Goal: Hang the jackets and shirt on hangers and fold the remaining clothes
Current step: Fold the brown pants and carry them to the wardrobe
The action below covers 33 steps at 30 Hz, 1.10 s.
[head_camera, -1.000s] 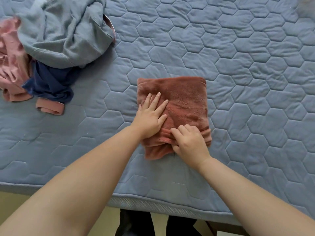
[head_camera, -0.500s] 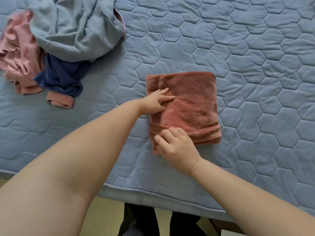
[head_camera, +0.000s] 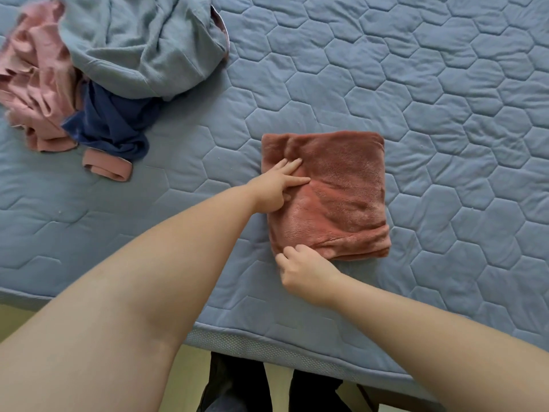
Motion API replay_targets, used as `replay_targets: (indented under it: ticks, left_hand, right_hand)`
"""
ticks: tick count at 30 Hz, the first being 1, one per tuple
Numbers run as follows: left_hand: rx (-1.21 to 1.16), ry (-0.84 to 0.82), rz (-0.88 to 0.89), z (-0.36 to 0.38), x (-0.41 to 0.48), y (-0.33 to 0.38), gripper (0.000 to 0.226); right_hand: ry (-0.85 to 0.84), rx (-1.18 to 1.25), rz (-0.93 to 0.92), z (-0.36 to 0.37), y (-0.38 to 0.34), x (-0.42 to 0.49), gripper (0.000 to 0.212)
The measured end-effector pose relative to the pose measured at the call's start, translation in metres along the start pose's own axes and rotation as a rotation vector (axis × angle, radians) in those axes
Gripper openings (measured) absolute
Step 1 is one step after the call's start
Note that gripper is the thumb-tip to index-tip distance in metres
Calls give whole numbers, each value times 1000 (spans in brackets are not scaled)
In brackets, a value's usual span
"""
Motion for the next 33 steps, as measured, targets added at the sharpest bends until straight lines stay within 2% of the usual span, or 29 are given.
replay_targets:
  ticks: [2,4,6,9,11,12,14,17,19,20,22,24,25,26,28,29,30,33]
  left_hand:
    - [-37,25,-18,-2,1,-1,64]
    - [-93,36,-35,-5,2,-2,59]
    - [-175,62,-53,-6,3,-2,45]
    - [-249,136,-80,-2,1,-2,37]
    - [-245,180,-111,2,0,-4,38]
    - [-243,205,-135,2,-1,-5,39]
    - [-216,265,-164,3,-5,-5,47]
    - [-185,323,-149,11,-15,-1,62]
    - [-180,379,-160,9,-18,3,57]
    - [-175,430,-177,2,-19,5,51]
    - [-185,537,-211,-17,-18,13,42]
    - [-222,580,-236,-21,-16,18,43]
    - [-233,573,-259,-17,-13,16,49]
    - [-238,561,-290,-10,-11,12,56]
    - [-303,549,-368,1,-9,-1,69]
    - [-395,560,-416,2,-9,-10,76]
    - [-520,563,-468,3,-8,-21,84]
    - [-930,412,-569,15,-3,-46,99]
  right_hand:
    - [47,16,8,-9,5,-3,3]
    - [190,68,184,-18,19,-11,26]
    - [212,187,334,-15,32,-31,42]
    - [241,228,187,-14,27,-60,33]
    - [343,234,196,-28,41,-77,29]
    - [389,205,249,-34,52,-83,27]
    - [367,137,445,-29,77,-98,28]
    - [279,218,916,1,115,-141,37]
    - [346,227,1146,4,134,-165,38]
    - [416,196,1156,-4,142,-164,36]
    - [478,198,1008,-19,157,-137,39]
    - [280,280,846,-8,172,-109,55]
    - [133,309,839,9,182,-109,60]
    - [7,343,901,33,196,-124,60]
    - [-105,558,1225,75,219,-175,63]
    - [-68,709,1394,91,226,-199,66]
    - [26,861,1489,100,227,-212,65]
    - [517,1336,1524,96,204,-205,47]
Point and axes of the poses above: each hand's wrist, its own x-axis towards the middle knuckle, its own z-axis out of the palm, y = z × x, the point moved 8 cm from there along x, towards the middle knuckle, and after that the axes turned 15 degrees about -z, right-handed, at the moved point
